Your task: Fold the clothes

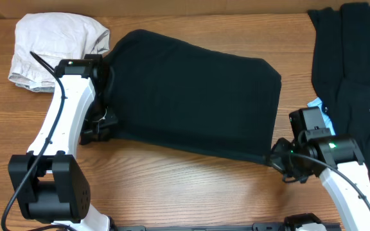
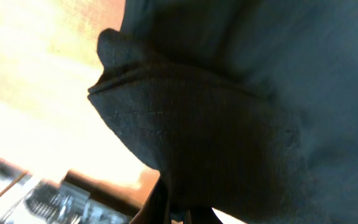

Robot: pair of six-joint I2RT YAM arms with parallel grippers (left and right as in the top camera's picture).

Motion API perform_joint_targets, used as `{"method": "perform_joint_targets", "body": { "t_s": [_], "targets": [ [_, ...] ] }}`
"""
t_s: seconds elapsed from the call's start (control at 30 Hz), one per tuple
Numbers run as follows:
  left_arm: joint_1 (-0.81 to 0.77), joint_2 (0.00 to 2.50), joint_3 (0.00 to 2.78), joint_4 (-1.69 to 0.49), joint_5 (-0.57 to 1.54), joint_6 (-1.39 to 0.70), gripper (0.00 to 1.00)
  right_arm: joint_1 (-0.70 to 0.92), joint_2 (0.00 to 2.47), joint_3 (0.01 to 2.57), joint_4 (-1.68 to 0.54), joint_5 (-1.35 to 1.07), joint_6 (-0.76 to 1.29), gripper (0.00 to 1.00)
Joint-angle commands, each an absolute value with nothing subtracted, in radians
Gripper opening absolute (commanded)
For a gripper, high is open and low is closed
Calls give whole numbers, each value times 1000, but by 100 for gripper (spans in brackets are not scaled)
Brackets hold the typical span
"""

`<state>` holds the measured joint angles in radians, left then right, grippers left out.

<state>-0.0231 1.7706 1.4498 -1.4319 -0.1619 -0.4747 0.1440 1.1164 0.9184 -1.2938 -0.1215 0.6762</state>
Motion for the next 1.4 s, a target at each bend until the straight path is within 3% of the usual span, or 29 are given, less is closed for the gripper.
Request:
{"method": "perform_joint_targets", "body": {
  "t_s": [0.0,0.47,0.87,1.37],
  "targets": [
    [-27,1778,1466,-1336,-203,-502,4,135,1184,945,-1214,-67,649,4],
    [-27,1779,1466,-1003,-210,-502,4,135,1344,945,-908,64,620,4],
    [-77,1805,1441,-805,-210,-501,4,135,1425,944,-791,139,620,4],
    [-105,1977,1441,-755,-252,-502,4,135,1483,944,-699,183,567,4]
  ]
}}
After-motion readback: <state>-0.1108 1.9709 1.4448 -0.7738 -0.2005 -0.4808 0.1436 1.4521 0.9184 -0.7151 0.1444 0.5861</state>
